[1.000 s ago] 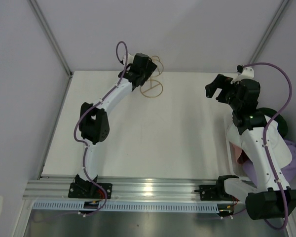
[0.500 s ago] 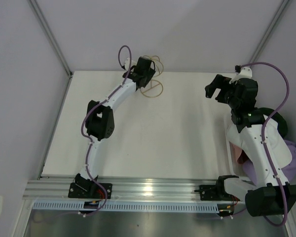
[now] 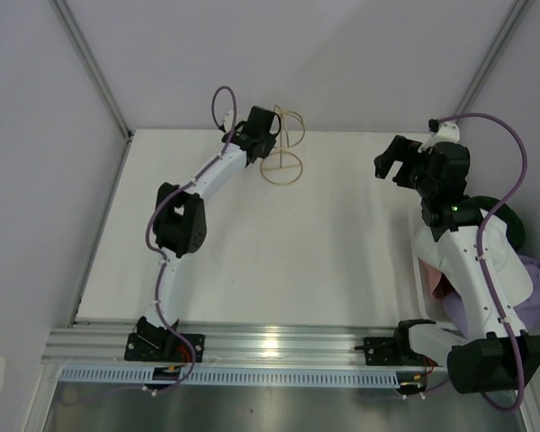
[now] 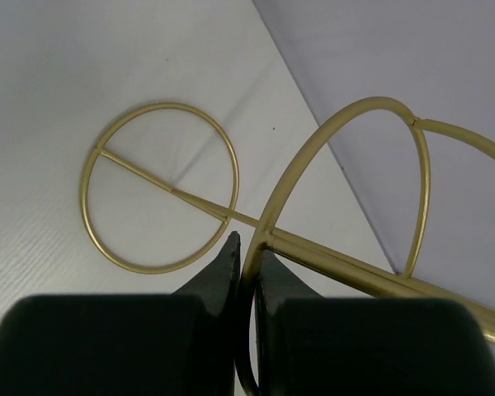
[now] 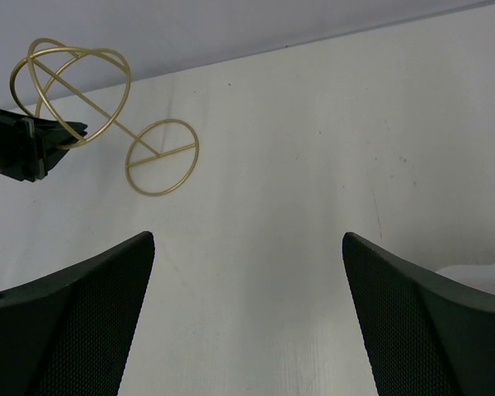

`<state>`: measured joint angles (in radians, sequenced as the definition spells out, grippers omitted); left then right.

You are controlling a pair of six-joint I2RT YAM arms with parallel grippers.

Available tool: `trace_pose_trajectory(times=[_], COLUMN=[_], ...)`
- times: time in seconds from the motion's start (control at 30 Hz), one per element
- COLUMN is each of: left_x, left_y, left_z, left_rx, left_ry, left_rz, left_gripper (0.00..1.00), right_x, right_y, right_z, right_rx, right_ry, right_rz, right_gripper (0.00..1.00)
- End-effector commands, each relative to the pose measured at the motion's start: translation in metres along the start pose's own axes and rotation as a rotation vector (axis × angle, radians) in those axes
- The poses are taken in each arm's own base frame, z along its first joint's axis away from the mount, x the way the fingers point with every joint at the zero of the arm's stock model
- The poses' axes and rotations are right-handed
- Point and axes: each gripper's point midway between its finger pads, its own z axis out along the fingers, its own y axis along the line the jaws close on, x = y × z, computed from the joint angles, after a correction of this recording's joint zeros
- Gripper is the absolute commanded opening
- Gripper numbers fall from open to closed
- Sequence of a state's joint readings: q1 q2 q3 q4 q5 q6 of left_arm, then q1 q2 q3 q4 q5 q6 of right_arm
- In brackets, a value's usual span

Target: Stack the hats

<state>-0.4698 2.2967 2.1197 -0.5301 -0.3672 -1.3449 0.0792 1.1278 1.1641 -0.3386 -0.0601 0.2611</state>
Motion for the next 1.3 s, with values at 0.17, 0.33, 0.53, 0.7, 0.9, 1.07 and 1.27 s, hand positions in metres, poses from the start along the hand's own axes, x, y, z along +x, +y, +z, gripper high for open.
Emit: trace_pose_trajectory(times=[0.17, 0.33, 0.53, 0.7, 0.9, 1.07, 1.27], left_x=[-0.022, -0.012, 0.001, 0.016, 0.017, 0.024, 0.032], left_y=[0.011, 0.055, 0.115, 0.138, 0.165, 0.204, 0.205], left_z=[-0.065, -0.09, -0.139, -0.178, -0.213, -0.222, -0.231], left_rx=[-0.021, 0.0, -0.034, -0.01, 0.01, -0.002, 0.052], left_ry=[0.012, 0.064, 0.123, 0.169, 0.196, 0.222, 0.27], left_rz=[0.08, 0.106, 0.185, 0.268, 0.296, 0.317, 0.37], left_gripper=[0.01, 0.01, 0.01, 0.01, 0.01, 0.06, 0.3], right_x=[-0.004, 0.012, 0.022, 0.031, 0.041, 0.042, 0.027], right_y=[-0.007, -0.008, -0.005, -0.005, -0.013, -0.029, -0.054], right_z=[-0.002, -0.009, -0.025, -0.039, -0.052, -0.064, -0.071], right_rx=[0.057, 0.057, 0.036, 0.036, 0.082, 0.173, 0.335], right_ry=[-0.008, 0.023, 0.032, 0.052, 0.083, 0.076, 0.082], right_rz=[0.038, 0.071, 0.102, 0.111, 0.106, 0.096, 0.043], right_gripper=[1.0, 1.0, 1.0, 1.0, 1.0, 1.0, 1.0])
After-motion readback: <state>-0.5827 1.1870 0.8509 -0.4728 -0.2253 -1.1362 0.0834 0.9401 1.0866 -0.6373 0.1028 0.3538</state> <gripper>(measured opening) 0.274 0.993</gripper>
